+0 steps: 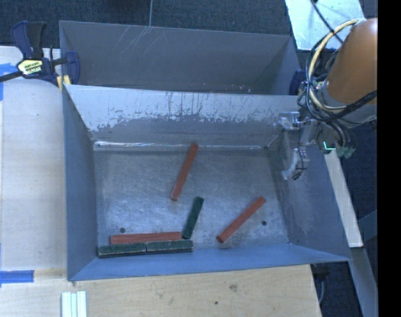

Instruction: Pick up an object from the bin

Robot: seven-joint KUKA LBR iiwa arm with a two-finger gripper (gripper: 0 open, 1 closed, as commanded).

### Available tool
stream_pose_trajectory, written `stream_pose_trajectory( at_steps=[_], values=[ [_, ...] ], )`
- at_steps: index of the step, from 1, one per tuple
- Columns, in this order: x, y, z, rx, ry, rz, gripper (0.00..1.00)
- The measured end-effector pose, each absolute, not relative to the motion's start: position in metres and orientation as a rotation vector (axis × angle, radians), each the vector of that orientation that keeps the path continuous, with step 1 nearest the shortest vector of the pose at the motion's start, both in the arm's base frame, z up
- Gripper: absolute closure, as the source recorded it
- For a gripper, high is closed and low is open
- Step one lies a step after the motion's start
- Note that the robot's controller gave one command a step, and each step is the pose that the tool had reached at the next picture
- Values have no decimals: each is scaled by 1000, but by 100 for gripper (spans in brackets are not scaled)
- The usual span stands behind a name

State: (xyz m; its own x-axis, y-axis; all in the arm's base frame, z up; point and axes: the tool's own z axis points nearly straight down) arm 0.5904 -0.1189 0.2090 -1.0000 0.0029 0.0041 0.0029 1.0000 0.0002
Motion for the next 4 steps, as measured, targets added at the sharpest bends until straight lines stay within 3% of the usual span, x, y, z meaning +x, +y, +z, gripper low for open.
stream_pose_trajectory(
  at_steps=[1,2,3,4],
  values=[
    [536,-91,76,196,-3129,-4,0],
    [548,-68,70,59,-3145,1,0],
    [548,-69,71,60,-3147,2,100],
    [548,-68,70,61,-3146,1,0]
  ],
)
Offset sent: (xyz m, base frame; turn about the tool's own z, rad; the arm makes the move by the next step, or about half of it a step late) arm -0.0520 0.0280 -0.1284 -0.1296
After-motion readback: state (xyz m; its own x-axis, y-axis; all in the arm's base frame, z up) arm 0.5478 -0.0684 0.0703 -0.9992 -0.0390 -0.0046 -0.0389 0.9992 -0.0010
